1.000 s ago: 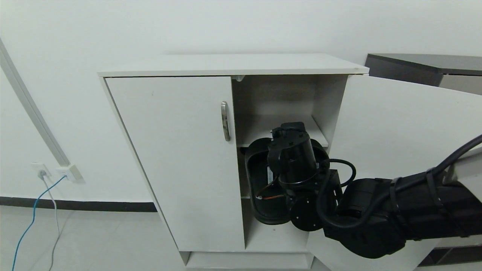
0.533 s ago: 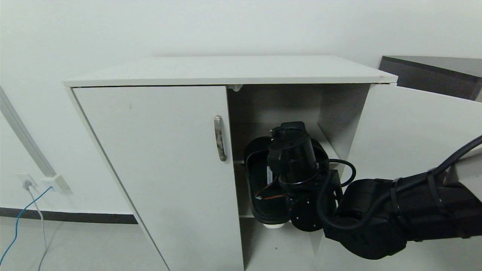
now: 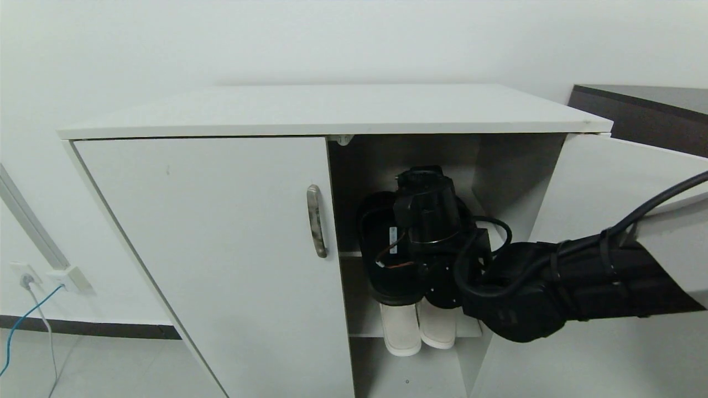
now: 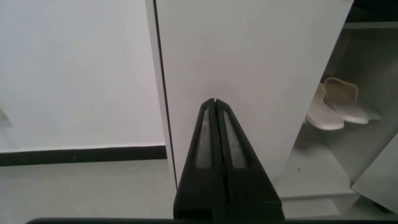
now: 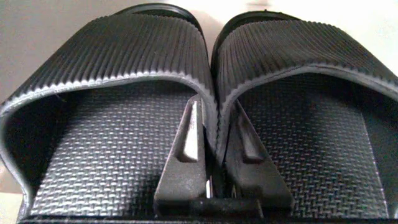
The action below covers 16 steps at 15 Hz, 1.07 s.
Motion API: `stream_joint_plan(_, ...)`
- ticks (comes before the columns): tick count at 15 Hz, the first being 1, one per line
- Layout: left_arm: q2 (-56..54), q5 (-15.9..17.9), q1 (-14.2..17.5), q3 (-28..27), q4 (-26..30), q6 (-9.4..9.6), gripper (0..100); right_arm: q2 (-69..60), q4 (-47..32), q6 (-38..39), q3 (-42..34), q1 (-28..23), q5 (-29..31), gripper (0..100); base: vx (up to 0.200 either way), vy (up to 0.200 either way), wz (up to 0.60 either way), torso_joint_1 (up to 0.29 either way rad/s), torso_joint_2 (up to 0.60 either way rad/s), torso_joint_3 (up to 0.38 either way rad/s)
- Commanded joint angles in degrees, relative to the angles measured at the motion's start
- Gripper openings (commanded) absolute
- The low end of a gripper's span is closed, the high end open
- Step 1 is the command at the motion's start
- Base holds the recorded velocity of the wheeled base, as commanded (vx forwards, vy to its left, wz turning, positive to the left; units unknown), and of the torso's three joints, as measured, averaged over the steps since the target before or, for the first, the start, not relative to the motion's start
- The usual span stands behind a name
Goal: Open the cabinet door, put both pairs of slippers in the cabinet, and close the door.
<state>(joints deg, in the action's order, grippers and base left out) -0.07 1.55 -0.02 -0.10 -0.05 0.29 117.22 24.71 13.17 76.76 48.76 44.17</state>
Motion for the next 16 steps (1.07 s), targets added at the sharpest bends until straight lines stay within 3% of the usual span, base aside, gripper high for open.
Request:
stream_joint_plan(1, 0.07, -0.05, 0.02, 0.01, -0.04, -0.03, 0, 3.27, -0.89, -0.16, 4.45, -1.65, -0.84, 0, 0.0, 0.0, 0.0, 0.0, 0.0, 0.0)
stream_joint_plan(9, 0.07, -0.05, 0.02, 0.01, -0.04, -0.03, 0, 11.1, -11.35, -0.07, 21.67, -7.01, -2.15, 0, 0.0, 0.0, 0.0, 0.0, 0.0, 0.0)
stream_joint_plan(16, 0.07, -0.05, 0.02, 0.01, -0.04, -0.12, 0, 12.68, -11.53, -0.25, 23.26, -9.04, -3.39, 0, 0.0, 0.0, 0.0, 0.0, 0.0, 0.0)
